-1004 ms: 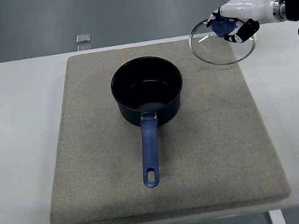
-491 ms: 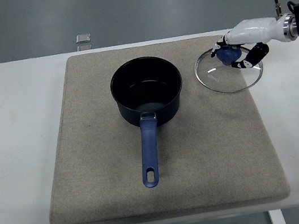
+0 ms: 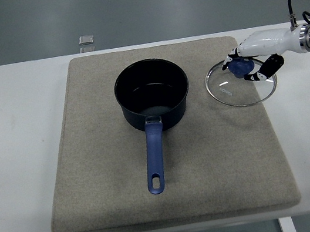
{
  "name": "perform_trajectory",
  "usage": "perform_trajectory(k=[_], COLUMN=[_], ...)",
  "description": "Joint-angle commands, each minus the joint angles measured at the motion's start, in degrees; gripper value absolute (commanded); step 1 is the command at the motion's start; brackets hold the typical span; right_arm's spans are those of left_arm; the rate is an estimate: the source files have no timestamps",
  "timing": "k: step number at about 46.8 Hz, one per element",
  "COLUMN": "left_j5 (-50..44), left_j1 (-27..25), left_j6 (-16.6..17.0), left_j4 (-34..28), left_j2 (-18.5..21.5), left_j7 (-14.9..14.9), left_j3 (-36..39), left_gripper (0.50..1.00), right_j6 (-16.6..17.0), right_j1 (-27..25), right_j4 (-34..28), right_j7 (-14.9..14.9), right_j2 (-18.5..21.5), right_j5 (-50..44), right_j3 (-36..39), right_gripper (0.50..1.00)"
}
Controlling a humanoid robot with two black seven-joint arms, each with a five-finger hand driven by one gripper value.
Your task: Lift the pot lid and place it to the right of the pot.
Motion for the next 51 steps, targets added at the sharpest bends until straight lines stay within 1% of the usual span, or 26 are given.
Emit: perform_trajectory(k=[1,4,11,17,22,33,39,51], left_j5=[0.0,0.0,0.0,0.0,0.0,0.0,0.0,0.0], left_j1=[0.0,0.0,0.0,0.0,0.0,0.0,0.0,0.0], left_j6=[0.01,0.01,0.01,0.01,0.01,0.01,0.01,0.01], left_j4=[0.0,0.0,0.0,0.0,0.0,0.0,0.0,0.0], left_j2=[0.0,0.0,0.0,0.0,0.0,0.0,0.0,0.0], left_j7=[-0.03,-0.03,-0.03,0.06,0.05,-0.03,-0.03,-0.03], left_j3=[0.0,0.0,0.0,0.0,0.0,0.0,0.0,0.0], left_gripper=[1.0,1.0,1.0,1.0,1.0,1.0,1.0,1.0], right_j6=[-0.08,-0.25,-1.13,-1.4,-2.45,-3.24,-3.77,-3.68], right_j1=[-0.02,-0.02,-0.02,-0.11,-0.55,-1.87,-2.04,-2.04], right_j4=[2.18,3.5,3.94,5.44,6.84,7.11,7.46,7.55], right_j7=[-0.01,-0.01,-0.01,-0.01,-0.01,-0.12,-0.82,-0.91], right_j2=[-0.77,-1.56,-1.65,-1.65,-1.83,-2.0,-1.56,-1.3], right_j5=[0.0,0.0,0.18,0.18,0.18,0.18,0.18,0.44], right_j3=[-0.14,0.03,0.03,0.03,-0.32,-0.67,-0.49,0.21], right_gripper=[0.5,0.5,0.5,0.5,0.5,0.5,0.5,0.5])
